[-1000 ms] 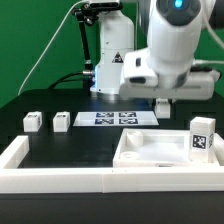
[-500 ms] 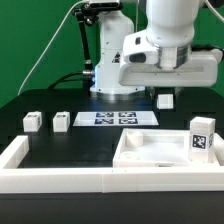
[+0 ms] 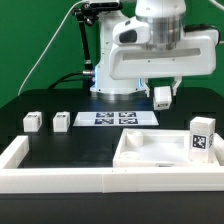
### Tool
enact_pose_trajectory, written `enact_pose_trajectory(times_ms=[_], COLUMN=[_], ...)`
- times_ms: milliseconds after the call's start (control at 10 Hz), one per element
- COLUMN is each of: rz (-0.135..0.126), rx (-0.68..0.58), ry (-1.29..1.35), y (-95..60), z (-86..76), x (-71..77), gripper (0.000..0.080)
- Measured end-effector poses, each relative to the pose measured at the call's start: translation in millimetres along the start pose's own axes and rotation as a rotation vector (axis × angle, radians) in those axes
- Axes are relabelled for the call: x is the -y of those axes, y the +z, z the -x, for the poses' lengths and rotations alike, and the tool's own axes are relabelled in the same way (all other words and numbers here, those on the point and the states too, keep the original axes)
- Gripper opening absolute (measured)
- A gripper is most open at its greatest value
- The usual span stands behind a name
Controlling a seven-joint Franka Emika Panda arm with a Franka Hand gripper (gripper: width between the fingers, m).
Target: Assemble square table
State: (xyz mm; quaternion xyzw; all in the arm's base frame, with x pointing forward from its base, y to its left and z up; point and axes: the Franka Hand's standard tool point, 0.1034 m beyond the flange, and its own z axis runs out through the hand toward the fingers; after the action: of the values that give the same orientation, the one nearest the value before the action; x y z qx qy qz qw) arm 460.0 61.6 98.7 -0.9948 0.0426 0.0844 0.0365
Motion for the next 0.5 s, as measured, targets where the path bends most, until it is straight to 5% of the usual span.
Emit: enact_pose_trajectory(times_ms=[500], rz=[0.030], rx=[-0.378], ry=[-0.010], y=[-3.3], z=[-15.6], x=[-5.5], gripper=[0.0290])
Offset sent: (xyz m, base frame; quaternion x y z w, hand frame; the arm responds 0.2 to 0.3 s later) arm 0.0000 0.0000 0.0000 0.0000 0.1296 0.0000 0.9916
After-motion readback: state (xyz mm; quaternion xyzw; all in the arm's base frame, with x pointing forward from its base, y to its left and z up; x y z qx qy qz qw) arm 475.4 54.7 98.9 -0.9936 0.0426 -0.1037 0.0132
